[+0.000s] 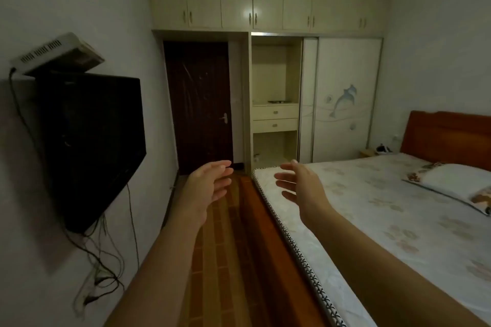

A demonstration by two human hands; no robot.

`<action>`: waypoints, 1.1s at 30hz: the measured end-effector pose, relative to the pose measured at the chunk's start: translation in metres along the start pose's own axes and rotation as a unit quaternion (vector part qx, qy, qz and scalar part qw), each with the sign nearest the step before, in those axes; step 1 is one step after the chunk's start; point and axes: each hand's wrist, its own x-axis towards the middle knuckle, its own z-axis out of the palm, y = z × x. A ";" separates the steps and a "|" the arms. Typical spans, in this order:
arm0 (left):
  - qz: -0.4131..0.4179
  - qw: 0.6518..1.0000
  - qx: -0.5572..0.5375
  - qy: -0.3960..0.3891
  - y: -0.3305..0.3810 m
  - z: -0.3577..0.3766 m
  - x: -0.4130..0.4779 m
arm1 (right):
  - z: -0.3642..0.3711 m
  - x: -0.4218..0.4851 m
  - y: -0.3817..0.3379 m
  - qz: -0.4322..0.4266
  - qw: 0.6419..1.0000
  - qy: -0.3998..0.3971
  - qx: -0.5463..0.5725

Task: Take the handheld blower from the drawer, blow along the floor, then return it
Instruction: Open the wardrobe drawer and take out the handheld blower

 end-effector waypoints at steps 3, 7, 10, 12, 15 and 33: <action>0.003 1.000 -0.003 0.009 -0.008 -0.003 0.026 | 0.009 0.028 0.007 0.005 1.000 0.001 -0.007; -0.004 1.000 0.001 0.021 -0.022 -0.005 0.072 | 0.023 0.082 0.022 0.000 1.000 -0.007 -0.011; -0.005 0.999 -0.002 0.040 -0.033 -0.004 0.116 | 0.034 0.132 0.029 -0.002 1.000 -0.013 -0.013; -0.011 0.999 -0.004 0.051 -0.037 -0.003 0.147 | 0.042 0.166 0.030 -0.001 1.000 -0.021 -0.007; -0.017 0.997 -0.003 0.070 -0.045 -0.002 0.197 | 0.055 0.220 0.034 0.001 0.999 -0.032 0.000; -0.018 0.995 0.002 0.096 -0.127 -0.057 0.503 | 0.164 0.514 0.105 0.000 0.999 -0.050 0.007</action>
